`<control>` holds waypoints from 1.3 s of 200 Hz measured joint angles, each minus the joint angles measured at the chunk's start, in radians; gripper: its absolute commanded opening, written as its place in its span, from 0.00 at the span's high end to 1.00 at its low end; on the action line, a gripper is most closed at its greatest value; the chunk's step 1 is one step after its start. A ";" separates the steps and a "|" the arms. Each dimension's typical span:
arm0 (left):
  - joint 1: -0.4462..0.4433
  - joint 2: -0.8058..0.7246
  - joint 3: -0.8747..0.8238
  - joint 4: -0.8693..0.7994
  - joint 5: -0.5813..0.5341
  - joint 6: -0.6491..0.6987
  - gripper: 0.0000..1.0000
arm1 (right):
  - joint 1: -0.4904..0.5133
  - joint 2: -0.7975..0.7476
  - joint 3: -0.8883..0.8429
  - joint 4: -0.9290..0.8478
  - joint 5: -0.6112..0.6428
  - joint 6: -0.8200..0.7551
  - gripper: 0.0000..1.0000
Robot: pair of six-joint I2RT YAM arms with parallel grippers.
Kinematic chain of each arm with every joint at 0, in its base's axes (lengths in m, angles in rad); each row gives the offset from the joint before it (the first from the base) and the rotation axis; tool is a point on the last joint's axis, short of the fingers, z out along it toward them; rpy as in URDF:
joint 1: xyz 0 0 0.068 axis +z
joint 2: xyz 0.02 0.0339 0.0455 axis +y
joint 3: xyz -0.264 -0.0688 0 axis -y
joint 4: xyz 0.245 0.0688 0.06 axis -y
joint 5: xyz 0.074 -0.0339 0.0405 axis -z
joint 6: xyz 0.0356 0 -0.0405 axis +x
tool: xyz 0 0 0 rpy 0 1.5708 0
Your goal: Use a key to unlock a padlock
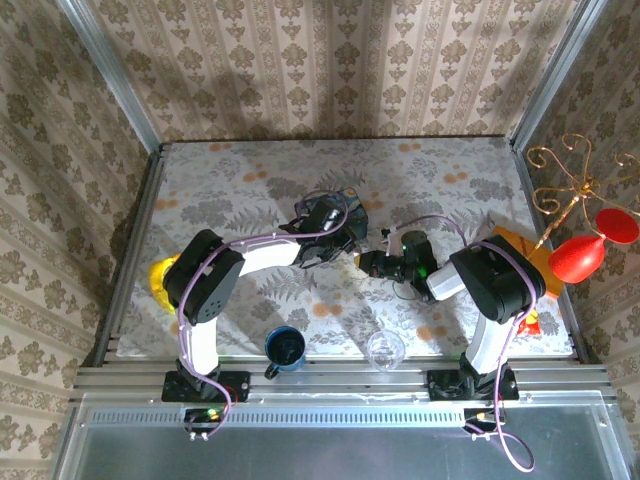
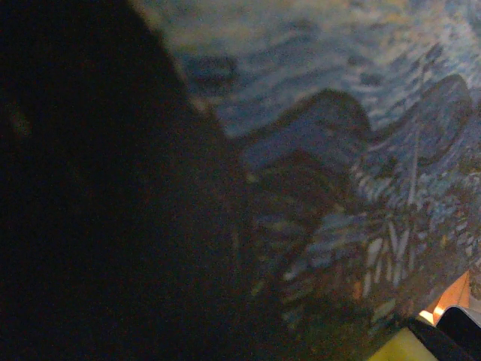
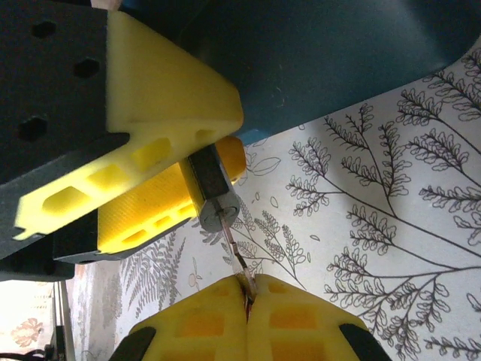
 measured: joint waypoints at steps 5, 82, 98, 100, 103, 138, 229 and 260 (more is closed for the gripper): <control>0.000 0.000 0.000 0.002 0.000 0.000 1.00 | 0.000 0.002 0.003 -0.002 0.000 0.000 1.00; 0.006 0.000 0.000 0.006 0.008 0.001 1.00 | -0.007 0.005 0.040 -0.055 -0.023 -0.002 1.00; 0.006 0.000 -0.001 0.005 0.008 0.002 1.00 | -0.009 0.005 0.044 -0.068 -0.032 -0.004 1.00; 0.006 0.000 -0.001 0.005 0.009 0.002 1.00 | -0.010 0.005 0.045 -0.069 -0.034 -0.004 1.00; 0.006 0.000 -0.001 0.005 0.009 0.002 1.00 | -0.011 0.005 0.047 -0.071 -0.036 -0.004 1.00; 0.005 0.000 -0.001 0.005 0.015 0.010 1.00 | -0.018 0.005 0.064 -0.099 -0.060 -0.008 1.00; 0.006 0.000 -0.028 0.034 0.018 0.012 1.00 | -0.039 0.035 0.099 -0.147 -0.139 0.005 1.00; 0.006 0.000 -0.037 0.056 0.026 0.012 1.00 | -0.059 0.058 0.100 -0.113 -0.191 0.035 1.00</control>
